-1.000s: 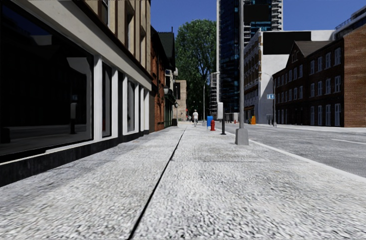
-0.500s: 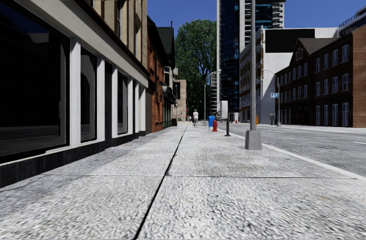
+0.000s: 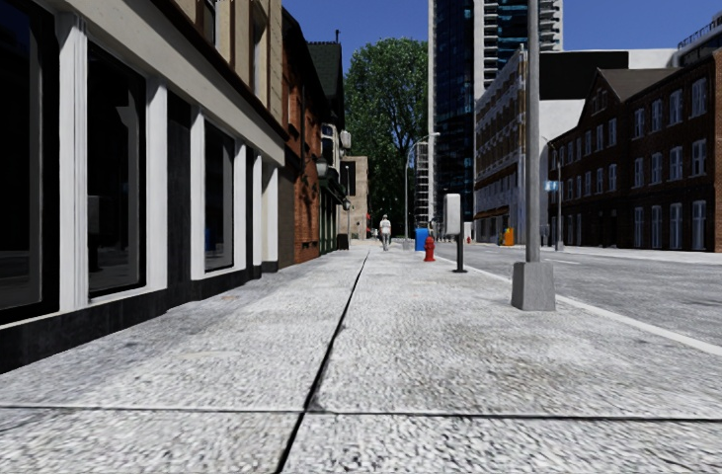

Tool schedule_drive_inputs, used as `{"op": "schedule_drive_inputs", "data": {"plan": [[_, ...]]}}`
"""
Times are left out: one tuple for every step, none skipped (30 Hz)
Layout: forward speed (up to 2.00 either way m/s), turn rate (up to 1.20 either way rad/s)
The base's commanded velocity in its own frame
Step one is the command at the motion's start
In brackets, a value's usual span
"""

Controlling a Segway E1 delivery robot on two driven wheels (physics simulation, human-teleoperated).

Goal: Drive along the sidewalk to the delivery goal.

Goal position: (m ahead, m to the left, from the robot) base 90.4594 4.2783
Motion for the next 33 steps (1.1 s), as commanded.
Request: {"op": "schedule_drive_inputs", "data": {"plan": [[2.00, 0.00], [2.00, 0.00], [2.00, 0.00], [2.00, 0.00], [2.00, 0.00], [2.00, 0.00], [2.00, 0.00], [2.00, 0.00], [2.00, 0.00], [2.00, 0.00], [2.00, 0.00], [2.00, 0.00], [2.00, 0.00], [2.00, 0.00], [2.00, 0.00], [2.00, 0.00], [2.00, 0.00], [2.00, 0.00], [2.00, 0.00], [2.00, 0.00], [2.00, 0.00], [2.00, 0.00], [2.00, 0.00], [2.00, 0.00], [2.00, 0.00], [2.00, 0.00], [2.00, 0.00], [2.00, 0.00], [2.00, 0.00], [2.00, 0.00], [2.00, 0.00], [2.00, 0.00], [2.00, 0.00]]}}
